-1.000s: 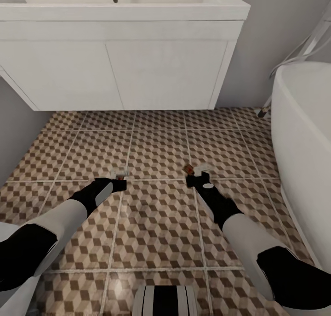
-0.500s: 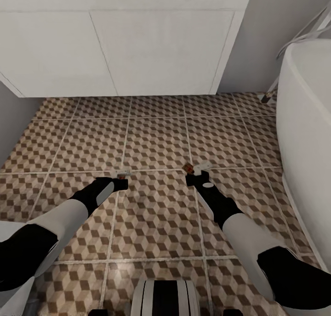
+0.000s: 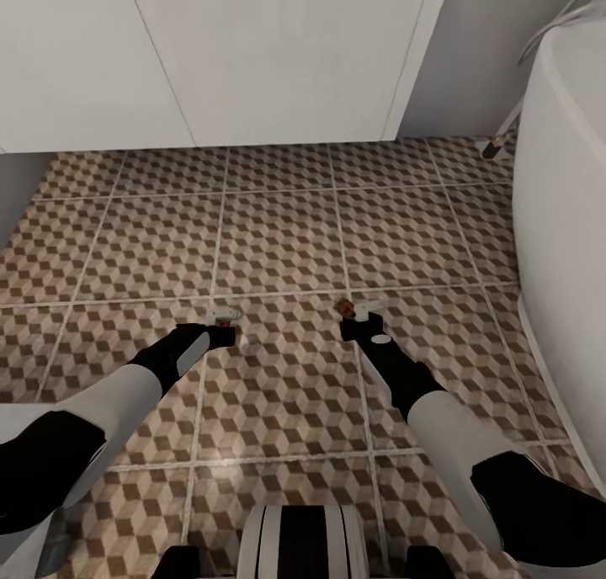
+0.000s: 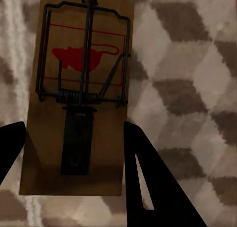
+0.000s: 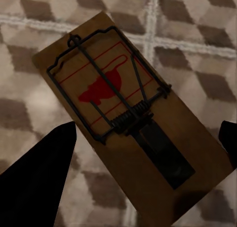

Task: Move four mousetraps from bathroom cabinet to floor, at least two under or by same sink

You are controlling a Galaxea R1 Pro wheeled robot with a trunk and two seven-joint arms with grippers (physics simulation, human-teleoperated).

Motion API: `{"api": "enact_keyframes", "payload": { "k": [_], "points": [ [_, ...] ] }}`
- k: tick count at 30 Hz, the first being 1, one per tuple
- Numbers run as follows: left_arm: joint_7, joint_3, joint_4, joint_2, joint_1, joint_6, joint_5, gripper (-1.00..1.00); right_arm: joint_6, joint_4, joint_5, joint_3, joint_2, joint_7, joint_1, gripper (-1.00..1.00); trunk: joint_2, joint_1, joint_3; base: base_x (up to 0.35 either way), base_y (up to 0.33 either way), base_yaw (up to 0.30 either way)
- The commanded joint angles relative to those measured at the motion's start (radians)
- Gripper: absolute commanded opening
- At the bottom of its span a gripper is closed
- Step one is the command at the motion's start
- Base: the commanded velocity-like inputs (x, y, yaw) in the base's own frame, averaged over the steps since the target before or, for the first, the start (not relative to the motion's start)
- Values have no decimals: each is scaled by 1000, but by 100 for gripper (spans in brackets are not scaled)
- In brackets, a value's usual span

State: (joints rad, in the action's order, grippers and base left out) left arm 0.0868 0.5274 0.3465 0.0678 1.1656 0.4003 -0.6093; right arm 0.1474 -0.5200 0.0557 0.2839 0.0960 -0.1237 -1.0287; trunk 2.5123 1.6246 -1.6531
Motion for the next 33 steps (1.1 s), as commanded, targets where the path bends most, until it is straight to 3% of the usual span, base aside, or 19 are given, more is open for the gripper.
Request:
{"api": "enact_keyframes", "payload": {
  "k": [1, 13, 24, 33],
  "points": [
    [8, 8, 3, 1, 0, 4, -10, -100, 6, -2, 6, 8, -1, -8, -1, -100, 1, 0, -6, 0, 0, -72],
    [8, 8, 5, 1, 0, 4, -10, -100, 6, 0, 6, 9, -1, -8, -1, -100, 3, 6, -72, 0, 0, -72],
    [8, 7, 5, 1, 0, 3, -10, -100, -65, 4, 4, 9, -1, -8, 1, -100, 3, 6, -78, 0, 0, -20],
    [8, 6, 5, 1, 0, 3, -10, -100, -72, 5, 3, 11, -1, -8, 1, -100, 3, 6, -78, 45, 86, 0]
  ]
}}
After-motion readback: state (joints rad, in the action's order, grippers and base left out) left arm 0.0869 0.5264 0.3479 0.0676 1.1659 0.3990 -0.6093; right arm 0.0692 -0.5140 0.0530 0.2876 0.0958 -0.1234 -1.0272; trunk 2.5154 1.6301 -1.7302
